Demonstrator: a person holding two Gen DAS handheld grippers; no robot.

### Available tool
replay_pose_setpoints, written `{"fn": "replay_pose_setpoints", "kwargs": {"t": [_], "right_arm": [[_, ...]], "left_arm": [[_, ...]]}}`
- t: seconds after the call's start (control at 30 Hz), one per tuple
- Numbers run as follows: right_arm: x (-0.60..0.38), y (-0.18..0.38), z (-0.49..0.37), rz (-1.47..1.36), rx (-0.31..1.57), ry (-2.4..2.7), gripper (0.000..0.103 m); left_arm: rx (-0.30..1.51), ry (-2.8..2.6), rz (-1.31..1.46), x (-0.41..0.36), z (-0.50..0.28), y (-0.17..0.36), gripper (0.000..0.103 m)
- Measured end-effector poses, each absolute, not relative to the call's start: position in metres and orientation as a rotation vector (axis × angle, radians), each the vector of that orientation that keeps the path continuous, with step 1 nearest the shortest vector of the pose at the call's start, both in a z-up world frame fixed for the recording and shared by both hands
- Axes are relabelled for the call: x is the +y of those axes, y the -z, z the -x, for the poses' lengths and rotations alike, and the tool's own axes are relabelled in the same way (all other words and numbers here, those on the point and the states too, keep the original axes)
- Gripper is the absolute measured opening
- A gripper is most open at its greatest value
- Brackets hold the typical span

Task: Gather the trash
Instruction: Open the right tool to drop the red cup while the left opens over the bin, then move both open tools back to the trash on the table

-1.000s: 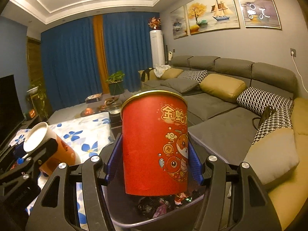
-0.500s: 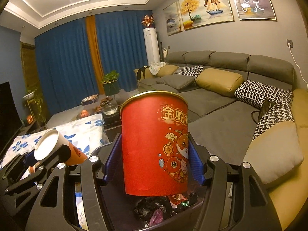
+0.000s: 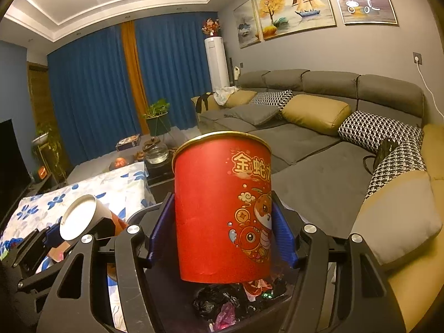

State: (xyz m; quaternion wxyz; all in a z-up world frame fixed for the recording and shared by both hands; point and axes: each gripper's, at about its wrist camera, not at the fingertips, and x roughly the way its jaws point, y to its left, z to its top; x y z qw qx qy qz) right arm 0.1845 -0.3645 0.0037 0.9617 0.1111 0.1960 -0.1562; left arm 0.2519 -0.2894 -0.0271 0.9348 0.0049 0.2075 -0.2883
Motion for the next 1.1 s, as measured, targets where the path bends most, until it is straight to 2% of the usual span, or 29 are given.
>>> {"fn": "replay_pose_setpoints", "kwargs": {"t": [0.1,0.2,0.47,0.63,0.8,1.1], "right_arm": [[-0.367,-0.004,-0.183,-0.241,0.388,0.307,0.068],[-0.369,-0.007,-0.181,-0.256,0.364,0.309,0.078],[-0.367,-0.014,-0.16,-0.252,0.322,0.358,0.08],[-0.358,-0.016,-0.146,-0.224,0.299,0.37,0.083],[-0.35,-0.019,-0.137,-0.198,0.287,0.362,0.083],[-0.311,-0.014,-0.13,-0.137,0.301,0.286,0.084]], "left_arm": [[0.425,0.591,-0.014,-0.292,-0.252,0.029,0.056],[0.431,0.597,-0.019,-0.295,-0.253,0.031,0.056],[0.435,0.649,-0.051,-0.303,-0.252,0.036,0.057],[0.442,0.643,-0.055,-0.3,-0.25,0.039,0.085],[0.447,0.599,-0.012,-0.281,-0.247,0.036,0.091],[0.419,0.416,0.023,-0.215,-0.223,0.02,0.092]]}}
